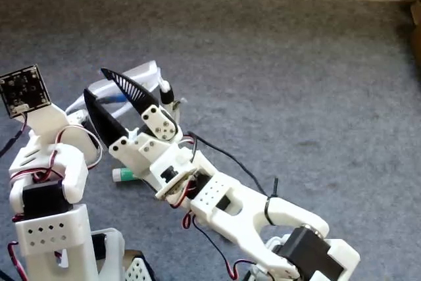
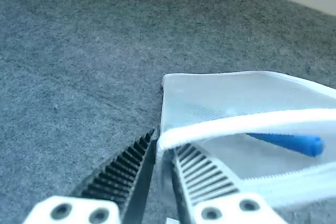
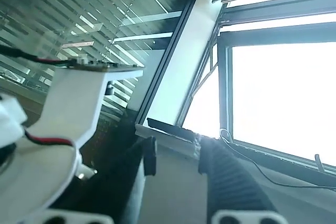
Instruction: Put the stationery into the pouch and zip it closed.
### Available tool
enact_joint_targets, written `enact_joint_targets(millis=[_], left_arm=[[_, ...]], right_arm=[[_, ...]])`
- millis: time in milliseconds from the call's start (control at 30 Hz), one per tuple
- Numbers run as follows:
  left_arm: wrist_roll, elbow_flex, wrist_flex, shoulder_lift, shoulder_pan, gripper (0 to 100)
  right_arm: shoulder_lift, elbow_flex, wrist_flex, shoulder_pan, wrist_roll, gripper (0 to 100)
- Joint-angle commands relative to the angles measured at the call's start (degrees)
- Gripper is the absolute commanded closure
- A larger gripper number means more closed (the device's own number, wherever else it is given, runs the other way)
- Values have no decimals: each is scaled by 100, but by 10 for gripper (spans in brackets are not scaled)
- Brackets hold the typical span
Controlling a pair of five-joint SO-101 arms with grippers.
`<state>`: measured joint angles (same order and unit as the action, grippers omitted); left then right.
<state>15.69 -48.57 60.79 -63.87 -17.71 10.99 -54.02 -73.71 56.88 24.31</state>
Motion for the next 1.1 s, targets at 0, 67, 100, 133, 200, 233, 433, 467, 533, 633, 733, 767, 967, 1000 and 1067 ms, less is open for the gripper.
enact_joint_targets(millis=[0, 67, 100, 133, 200, 233, 433, 467, 533, 633, 733, 767, 967, 1000, 1067], left_arm=[[18, -4, -35, 84, 66, 993], [18, -4, -35, 84, 66, 993], [18, -4, -35, 84, 66, 993], [18, -4, -35, 84, 66, 993], [18, -4, -35, 84, 66, 993], [18, -13, -35, 84, 66, 993], [18, -136, -79, 84, 66, 993], [18, -136, -79, 84, 57, 993], [18, -127, -79, 84, 48, 993], [26, -110, -88, 84, -84, 993], [44, -136, -264, 84, -259, 993], [53, -136, -273, 84, -295, 993], [62, -110, -281, 84, -532, 993], [70, -101, -281, 84, -611, 993], [176, -101, -325, 84, -769, 993]], right_arm=[[110, 242, -40, -66, -70, 868], [119, 242, -40, -66, -70, 868], [171, 242, -40, -66, -70, 868], [277, 233, -22, -66, -70, 868], [611, 233, 453, -66, -79, 868], [866, 233, 822, -66, -97, 868], [2624, 321, 4523, -374, -1424, 868], [2905, 453, 5147, -444, -1732, 868], [3336, 875, 6255, -602, -2171, 868], [3741, 1446, 7732, -954, -2514, 868], [3960, 1824, 8919, -1297, -2778, 868], [3960, 1895, 9218, -1367, -2787, 868], [3925, 1710, 10633, -1508, -2488, 868], [3960, 1578, 10835, -1534, -2479, 868], [3978, 1305, 11143, -1543, -2479, 868]])
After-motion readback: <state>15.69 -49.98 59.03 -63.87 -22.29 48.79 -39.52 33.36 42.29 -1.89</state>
